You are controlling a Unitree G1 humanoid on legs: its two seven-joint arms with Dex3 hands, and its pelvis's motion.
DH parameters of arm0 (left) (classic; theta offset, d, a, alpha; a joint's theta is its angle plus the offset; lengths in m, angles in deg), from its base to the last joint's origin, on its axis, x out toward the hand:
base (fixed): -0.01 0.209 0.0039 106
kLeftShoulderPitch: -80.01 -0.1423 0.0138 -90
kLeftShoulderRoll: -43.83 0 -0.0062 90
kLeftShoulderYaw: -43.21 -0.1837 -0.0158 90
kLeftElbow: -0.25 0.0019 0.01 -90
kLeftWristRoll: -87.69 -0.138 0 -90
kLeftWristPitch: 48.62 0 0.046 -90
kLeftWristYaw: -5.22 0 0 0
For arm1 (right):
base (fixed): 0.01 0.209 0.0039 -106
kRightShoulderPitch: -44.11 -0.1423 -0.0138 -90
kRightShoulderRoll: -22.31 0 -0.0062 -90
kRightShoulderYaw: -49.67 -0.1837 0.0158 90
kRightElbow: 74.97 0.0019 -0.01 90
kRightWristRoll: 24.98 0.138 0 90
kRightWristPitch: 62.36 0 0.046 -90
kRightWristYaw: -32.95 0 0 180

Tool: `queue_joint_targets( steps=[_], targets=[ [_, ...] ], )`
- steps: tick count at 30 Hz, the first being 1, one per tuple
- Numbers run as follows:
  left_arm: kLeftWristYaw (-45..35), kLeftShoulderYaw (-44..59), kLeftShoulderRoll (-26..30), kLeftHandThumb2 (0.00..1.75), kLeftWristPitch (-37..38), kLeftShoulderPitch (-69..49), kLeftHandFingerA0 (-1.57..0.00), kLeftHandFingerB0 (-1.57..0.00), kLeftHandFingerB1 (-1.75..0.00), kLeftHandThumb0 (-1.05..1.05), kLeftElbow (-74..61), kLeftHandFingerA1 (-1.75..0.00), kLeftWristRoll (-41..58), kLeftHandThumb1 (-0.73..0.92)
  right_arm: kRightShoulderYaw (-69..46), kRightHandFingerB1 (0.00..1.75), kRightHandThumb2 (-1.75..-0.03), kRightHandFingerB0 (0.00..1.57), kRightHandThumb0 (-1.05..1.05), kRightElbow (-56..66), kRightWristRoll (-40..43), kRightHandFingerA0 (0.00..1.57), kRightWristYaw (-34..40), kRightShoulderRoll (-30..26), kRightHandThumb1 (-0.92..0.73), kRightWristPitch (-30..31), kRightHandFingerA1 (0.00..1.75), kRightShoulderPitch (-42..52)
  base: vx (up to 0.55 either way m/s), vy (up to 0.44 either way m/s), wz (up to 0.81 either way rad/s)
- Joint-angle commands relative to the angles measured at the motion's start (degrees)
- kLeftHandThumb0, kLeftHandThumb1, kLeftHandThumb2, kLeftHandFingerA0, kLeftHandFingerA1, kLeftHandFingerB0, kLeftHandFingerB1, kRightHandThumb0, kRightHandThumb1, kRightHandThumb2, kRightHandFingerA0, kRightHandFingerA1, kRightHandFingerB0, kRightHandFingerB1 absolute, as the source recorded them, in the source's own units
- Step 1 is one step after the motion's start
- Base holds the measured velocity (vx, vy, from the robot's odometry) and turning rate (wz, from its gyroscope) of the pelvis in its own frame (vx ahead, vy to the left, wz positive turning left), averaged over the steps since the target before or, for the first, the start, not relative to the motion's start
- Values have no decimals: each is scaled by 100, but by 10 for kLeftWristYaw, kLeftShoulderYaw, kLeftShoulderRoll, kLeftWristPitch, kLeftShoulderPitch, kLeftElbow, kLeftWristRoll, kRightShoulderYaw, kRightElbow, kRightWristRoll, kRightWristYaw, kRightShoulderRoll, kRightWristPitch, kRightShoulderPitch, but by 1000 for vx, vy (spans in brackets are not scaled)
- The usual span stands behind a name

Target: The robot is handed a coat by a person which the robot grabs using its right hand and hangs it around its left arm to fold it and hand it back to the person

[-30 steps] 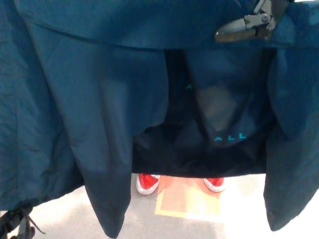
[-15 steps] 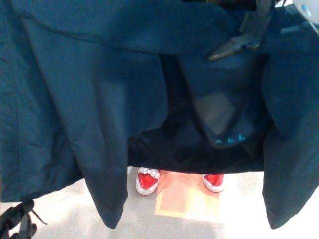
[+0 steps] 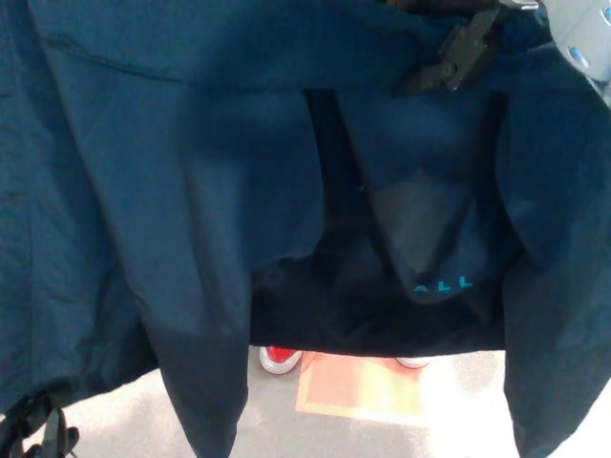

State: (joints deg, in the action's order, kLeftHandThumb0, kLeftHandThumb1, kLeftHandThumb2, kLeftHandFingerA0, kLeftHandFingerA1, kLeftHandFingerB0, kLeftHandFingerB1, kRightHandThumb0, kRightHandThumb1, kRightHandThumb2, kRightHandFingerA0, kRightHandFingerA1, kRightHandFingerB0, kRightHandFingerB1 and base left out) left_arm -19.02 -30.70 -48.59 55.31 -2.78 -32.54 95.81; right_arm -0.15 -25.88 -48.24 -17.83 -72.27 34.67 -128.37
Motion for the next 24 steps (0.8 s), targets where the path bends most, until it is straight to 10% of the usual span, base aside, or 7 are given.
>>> queue_joint_targets(
  steps=[1, 2, 5, 7, 8, 12, 24],
  targets=[
    [-2, 2, 8, 107, -6, -15, -14, 0, -37, -73, -17, -48, 11, 75, -87, 82, -66, 73, -30, -39, -58, 82, 465, 26, -90, -123, 121, 109, 0, 0, 0],
    [-2, 2, 8, 70, -6, -16, -15, -9, -28, -69, -18, -33, 10, 92, -92, 94, -69, 71, -33, -43, -55, 83, 471, 29, -88, -116, 133, 104, 0, 0, 0],
    [-8, 6, 5, 100, -11, -12, -10, -5, -37, -72, -23, -43, 19, 77, -101, 63, -67, 71, -33, -65, -49, 84, 477, 31, -91, -108, 74, 77, 0, 0, 0],
    [-12, 9, 3, 113, -16, -13, 0, 0, -48, -35, -32, -47, 25, 59, -111, 92, -66, 60, -33, -93, -39, 69, 482, 37, -90, -97, 135, 46, 0, 0, 0],
    [-14, 10, 3, 112, -18, -14, 0, 0, -47, -35, -36, -47, 27, 59, -115, 57, -66, 62, -34, -104, -36, 71, 479, 40, -88, -87, 87, 28, 0, 0, 0],
    [-39, 6, 4, 113, -16, -19, 0, 0, -48, -34, -49, -47, 31, 60, -109, 59, -65, 79, -31, -138, -47, 92, 507, 31, -85, -120, 73, -16, 0, 0, 0],
    [-64, 10, -2, 66, -20, -35, -25, -18, -31, -66, -85, -33, 44, 89, -142, 144, -67, 68, -30, -216, -34, 80, 638, 68, -79, -126, 164, -131, 0, 0, 0]
  ],
)
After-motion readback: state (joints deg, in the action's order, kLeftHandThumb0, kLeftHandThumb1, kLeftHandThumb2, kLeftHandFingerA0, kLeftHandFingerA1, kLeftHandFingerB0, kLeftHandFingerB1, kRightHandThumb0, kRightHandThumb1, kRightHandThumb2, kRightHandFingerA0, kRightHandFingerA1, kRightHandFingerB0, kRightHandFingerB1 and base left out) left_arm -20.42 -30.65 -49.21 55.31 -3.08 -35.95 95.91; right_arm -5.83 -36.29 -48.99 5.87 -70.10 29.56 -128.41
